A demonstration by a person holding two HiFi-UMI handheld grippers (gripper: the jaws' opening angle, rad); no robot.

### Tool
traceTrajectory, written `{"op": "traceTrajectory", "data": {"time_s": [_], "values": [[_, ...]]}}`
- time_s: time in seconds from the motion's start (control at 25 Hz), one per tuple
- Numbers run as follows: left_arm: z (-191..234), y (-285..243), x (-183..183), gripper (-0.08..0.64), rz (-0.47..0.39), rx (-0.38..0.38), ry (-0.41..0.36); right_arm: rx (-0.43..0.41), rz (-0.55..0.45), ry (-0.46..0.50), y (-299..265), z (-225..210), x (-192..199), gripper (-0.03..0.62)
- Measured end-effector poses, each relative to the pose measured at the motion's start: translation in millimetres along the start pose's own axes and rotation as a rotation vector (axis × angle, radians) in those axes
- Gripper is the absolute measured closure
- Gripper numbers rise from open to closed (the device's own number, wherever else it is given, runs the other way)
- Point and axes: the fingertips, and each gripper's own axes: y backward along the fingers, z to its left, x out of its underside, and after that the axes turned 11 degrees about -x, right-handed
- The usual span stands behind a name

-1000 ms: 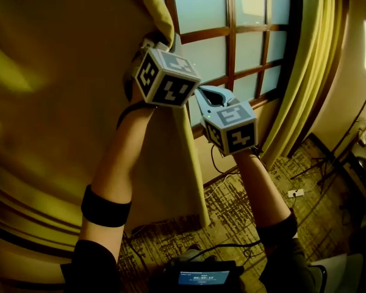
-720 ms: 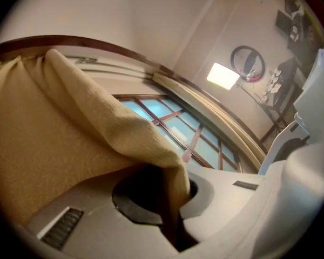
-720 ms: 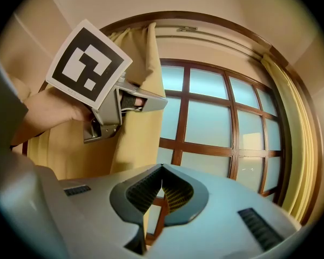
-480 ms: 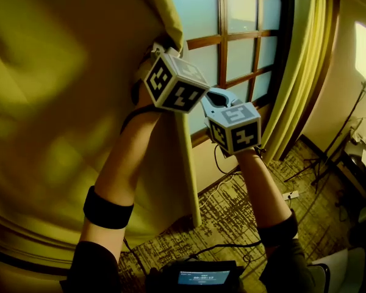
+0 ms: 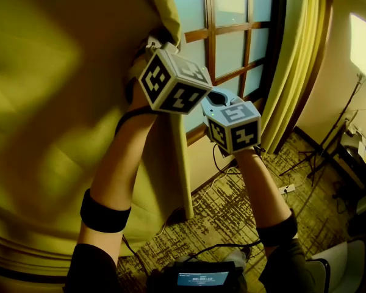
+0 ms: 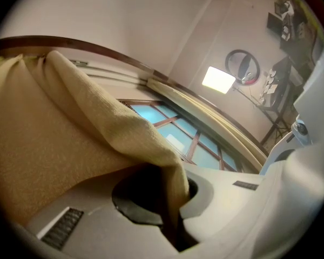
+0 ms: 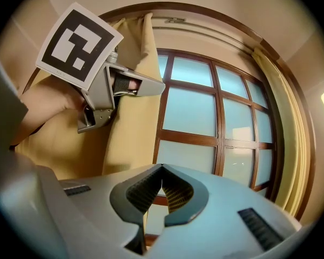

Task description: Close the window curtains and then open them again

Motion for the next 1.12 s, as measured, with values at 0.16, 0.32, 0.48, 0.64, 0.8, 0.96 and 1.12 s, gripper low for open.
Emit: {"op": "traceTrajectory", "data": {"time_s": [0.16, 0.32, 0.48, 0.64, 0.8, 0.96, 1.12], "values": [[-14.1, -19.1, -12.8, 0.552, 0.006, -0.012, -0.003, -0.027, -0.007, 0.001, -4.5, -28.0, 3.0, 0.578], [-31.5, -51.8, -26.0, 0.551, 0.044, -0.048, -0.031, -0.075, -0.009, -0.018, -6.2, -68.0, 7.4, 0.578], [-43.2, -68.0, -41.7, 0.551, 0.077, -0.105, -0.057, -0.12, -0.022, -0.039, 5.5, -96.8, 7.7, 0.578], [-60.8, -77.1, -55.0, 0.551, 0.117, -0.154, -0.065, -0.167, -0.027, -0.042, 22.8, -122.8, 13.2, 0.578], [-83.9, -89.7, -67.0, 0.549, 0.15, -0.161, -0.078, -0.198, -0.039, -0.043, 34.2, -149.8, 14.3, 0.578], [-96.6, -94.1, -86.5, 0.549, 0.169, -0.183, -0.089, -0.233, -0.056, -0.031, 49.4, -166.3, 13.0, 0.578], [-123.1, -108.3, -110.8, 0.549, 0.179, -0.182, -0.078, -0.242, -0.049, -0.026, 74.4, -196.7, 15.5, 0.578]]}}
